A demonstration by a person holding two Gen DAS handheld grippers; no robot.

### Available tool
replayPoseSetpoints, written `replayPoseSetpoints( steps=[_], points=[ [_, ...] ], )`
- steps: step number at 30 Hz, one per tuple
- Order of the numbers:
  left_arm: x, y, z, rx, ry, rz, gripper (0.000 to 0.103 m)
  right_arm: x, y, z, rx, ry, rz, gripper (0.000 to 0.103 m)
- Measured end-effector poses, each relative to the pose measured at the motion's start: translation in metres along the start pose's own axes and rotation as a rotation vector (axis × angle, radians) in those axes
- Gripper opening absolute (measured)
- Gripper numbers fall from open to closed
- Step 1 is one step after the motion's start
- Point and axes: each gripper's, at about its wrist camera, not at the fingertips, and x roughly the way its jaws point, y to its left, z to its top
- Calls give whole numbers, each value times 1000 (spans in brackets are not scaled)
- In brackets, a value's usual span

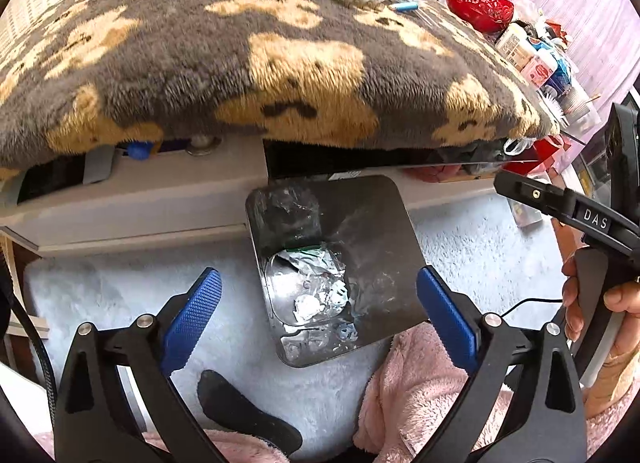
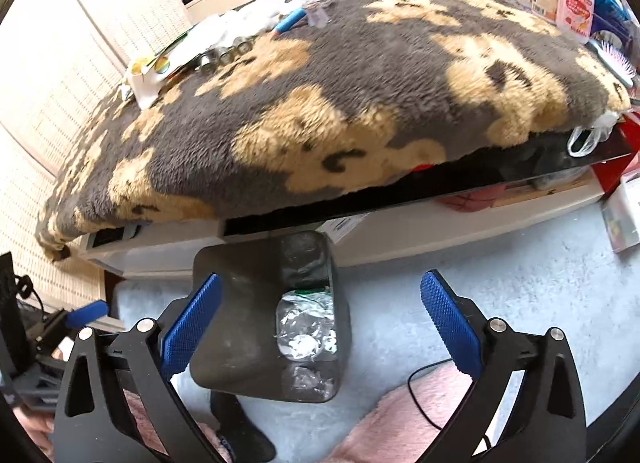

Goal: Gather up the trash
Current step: 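Grasp green toothpaste box with left tool while right tool grasps white lid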

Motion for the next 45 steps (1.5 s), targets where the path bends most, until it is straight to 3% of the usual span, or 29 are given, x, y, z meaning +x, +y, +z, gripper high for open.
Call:
replayPoseSetpoints(
  steps=[5, 11, 26, 31, 35, 41, 45],
  points=[
    [-11, 7, 23, 4, -20, 14, 93, -14, 1, 20, -23, -35, -29, 99],
    [-20, 19, 69, 12, -68, 52, 93, -28, 5, 73, -30, -121, -33, 99],
    [6, 36, 205, 57, -131, 88, 93, 18, 7, 195, 7, -157, -36, 97],
    [12, 34, 238, 84, -159, 94, 92, 41, 9, 236, 28, -153, -33, 88],
    [19, 33, 257, 113, -175, 105, 89, 56, 2, 263, 78, -151, -1, 73],
    [35, 29, 270, 145, -154, 87, 78, 74, -3, 287, 68, -137, -42, 58],
    [49, 24, 272, 161, -127, 75, 67, 94, -1, 290, 47, -78, -38, 57]
  ],
)
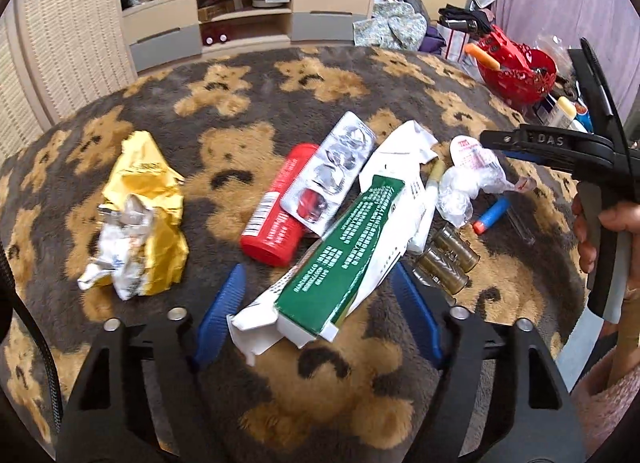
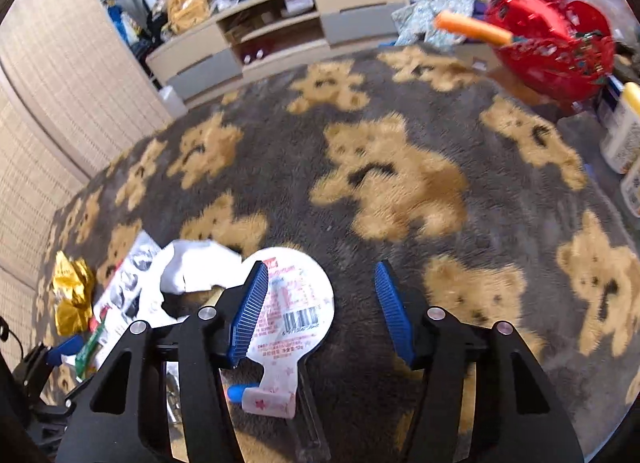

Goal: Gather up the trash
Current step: 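Grasp green toothpaste box with left tool while right tool grasps white lid, then carry box and lid down to the bin and open both tools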

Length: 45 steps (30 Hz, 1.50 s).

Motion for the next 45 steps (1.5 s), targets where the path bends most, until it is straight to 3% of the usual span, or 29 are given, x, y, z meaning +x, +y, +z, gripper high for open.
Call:
replayPoseSetpoints(
  steps=[4, 9, 14, 26, 36, 45],
  points=[
    [10, -6, -4, 12, 28, -15, 57, 15, 7, -9, -19, 47, 30, 56],
    [8, -13, -11, 38, 22, 1, 52, 14, 23, -18, -66, 42, 32, 27],
    [-3, -14, -18, 43, 12, 25, 45, -11, 28, -18, -96, -10, -4, 16],
    [-68, -17, -47, -7, -34, 45, 28, -90, -2, -46, -81, -73, -43, 15],
    [-137, -54, -101, -3, -78, 21, 25, -160, 9, -119, -123, -83, 2, 15],
    [-156, -82, -169, -33, -58, -14, 25, -183, 24, -200, -176, -46, 45, 15]
  ],
)
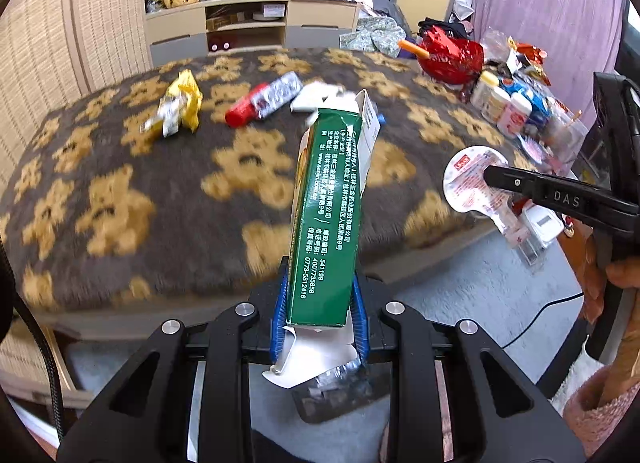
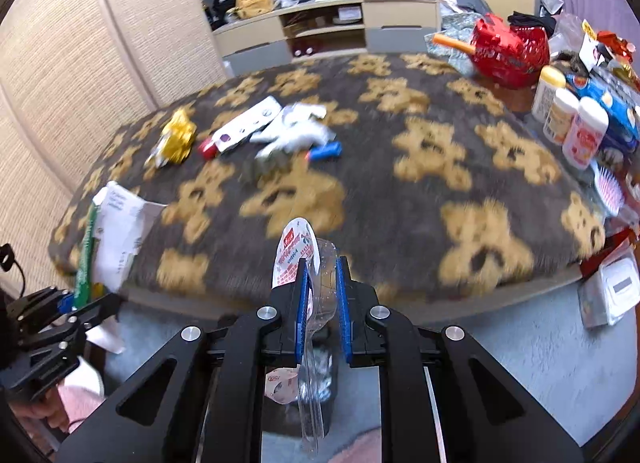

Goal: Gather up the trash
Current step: 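Carry box and lid down to the bin and open both tools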

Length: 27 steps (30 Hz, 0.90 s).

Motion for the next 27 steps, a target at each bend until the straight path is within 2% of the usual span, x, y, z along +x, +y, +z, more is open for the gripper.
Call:
replayPoseSetpoints(
  steps=[7, 12, 21, 27],
  points=[
    [11, -7, -56, -59, 50, -21, 25, 13, 14, -56, -2, 76, 33, 15],
    [33, -6, -85, -91, 112, -27, 25, 29, 15, -81, 6, 112, 17, 15],
    [82, -1, -114, -133, 219, -36, 25, 70, 12, -113, 35, 184, 12, 15],
    [113, -2, -123, -140, 276, -74, 26, 101, 13, -125, 68, 221, 33, 15]
  ],
)
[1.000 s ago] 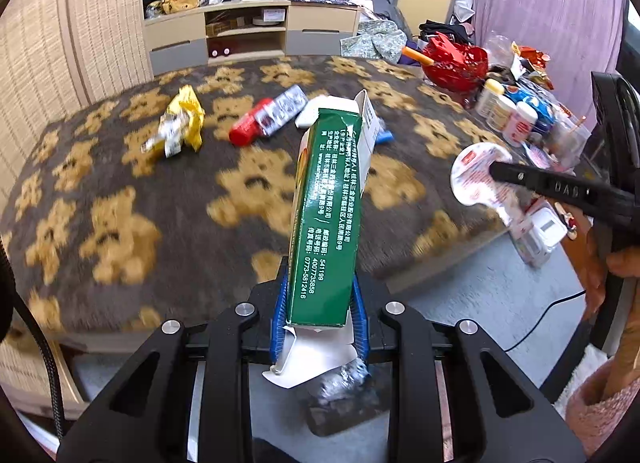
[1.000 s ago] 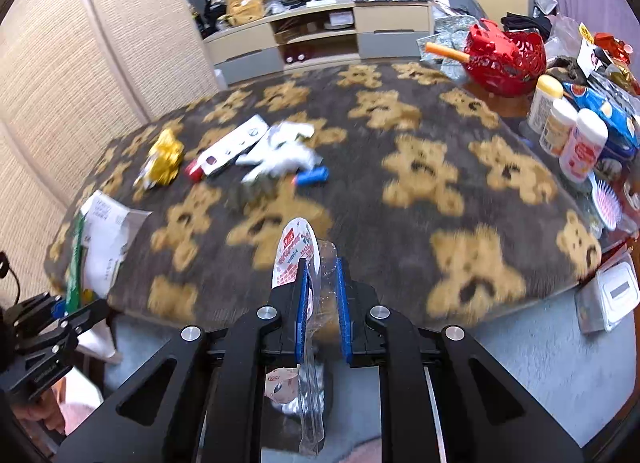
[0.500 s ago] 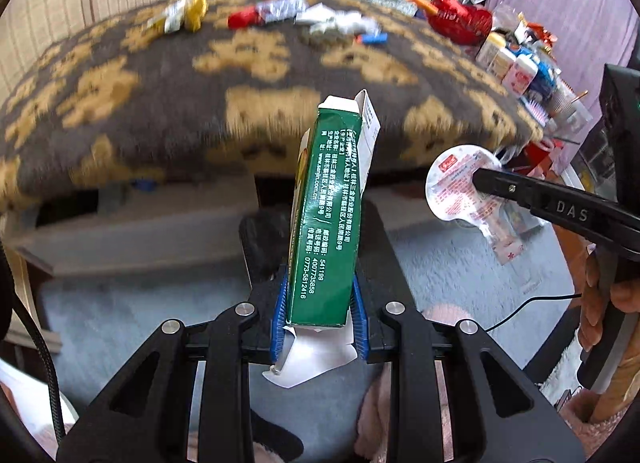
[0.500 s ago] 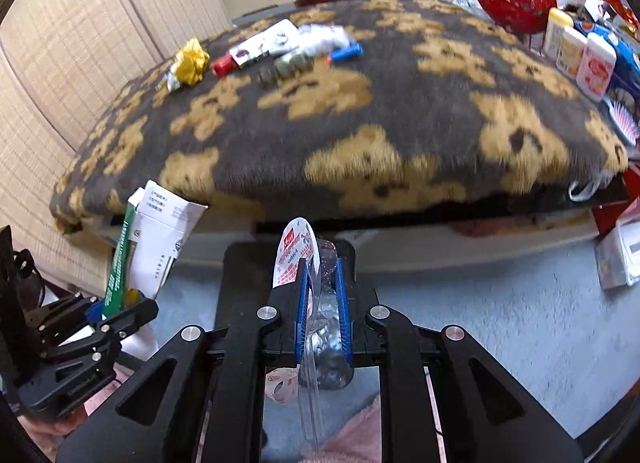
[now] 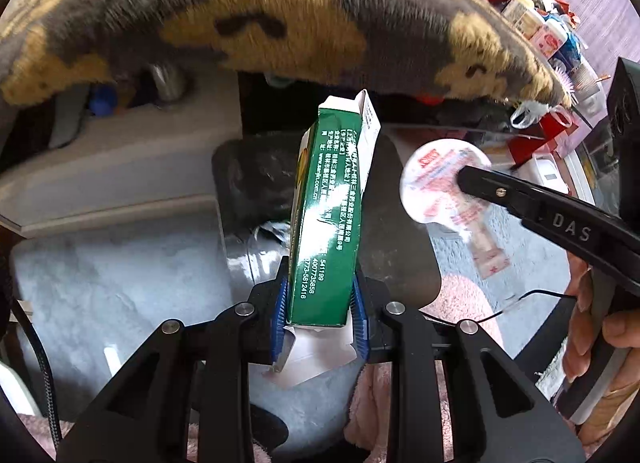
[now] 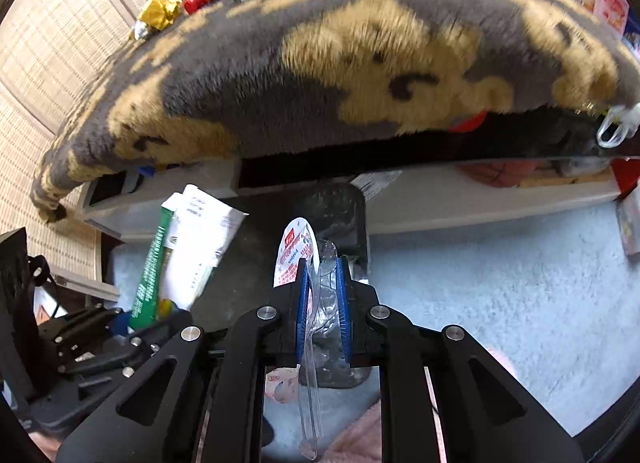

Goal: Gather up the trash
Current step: 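Carry box and lid down to the bin and open both tools, then grasp yellow snack wrapper with left tool while right tool grasps white plastic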

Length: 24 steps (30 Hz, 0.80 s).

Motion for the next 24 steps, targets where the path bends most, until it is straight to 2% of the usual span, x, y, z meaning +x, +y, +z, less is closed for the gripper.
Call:
replayPoseSetpoints(
  steps=[3, 7, 10, 11, 12, 13, 14, 15, 16, 17, 18, 19, 20, 21, 24],
  points=[
    [12, 2, 1, -5, 21, -4, 26, 14, 1, 3, 9, 19, -4, 15],
    [20, 8, 4, -19, 35, -8, 37, 26, 4, 7, 17, 41, -13, 18],
    [23, 8, 7, -16, 40, -2, 36, 30, 5, 9, 11, 59, -20, 22],
    [22, 8, 7, -17, 40, -1, 37, 31, 5, 10, 8, 60, -21, 26],
    [20, 10, 7, -19, 38, -4, 42, 31, 5, 11, 8, 61, -21, 40],
    [18, 10, 7, -21, 34, -4, 48, 29, 4, 11, 10, 59, -19, 47],
    [14, 10, 7, -20, 24, 0, 50, 25, 3, 10, 15, 47, -21, 54],
    [11, 10, 8, -18, 18, 4, 55, 23, 3, 11, 16, 42, -24, 56],
    [7, 10, 8, -15, 10, 7, 62, 19, 1, 12, 15, 38, -25, 58],
    [1, 10, 7, -11, 0, 11, 67, 14, 0, 12, 17, 32, -21, 65],
    [-4, 9, 7, -5, -11, 18, 75, 7, -2, 12, 19, 20, -13, 77],
    [-9, 9, 6, 0, -23, 27, 84, 3, -3, 14, 18, 9, -8, 84],
    [-17, 9, 6, 7, -37, 34, 88, -7, -4, 15, 12, -16, -2, 93],
    [-24, 9, 6, 11, -50, 39, 94, -17, -6, 17, 7, -40, 0, 97],
    [-48, 11, 9, 8, -87, 41, 95, -42, -14, 23, 13, -98, 8, 100]
  ],
)
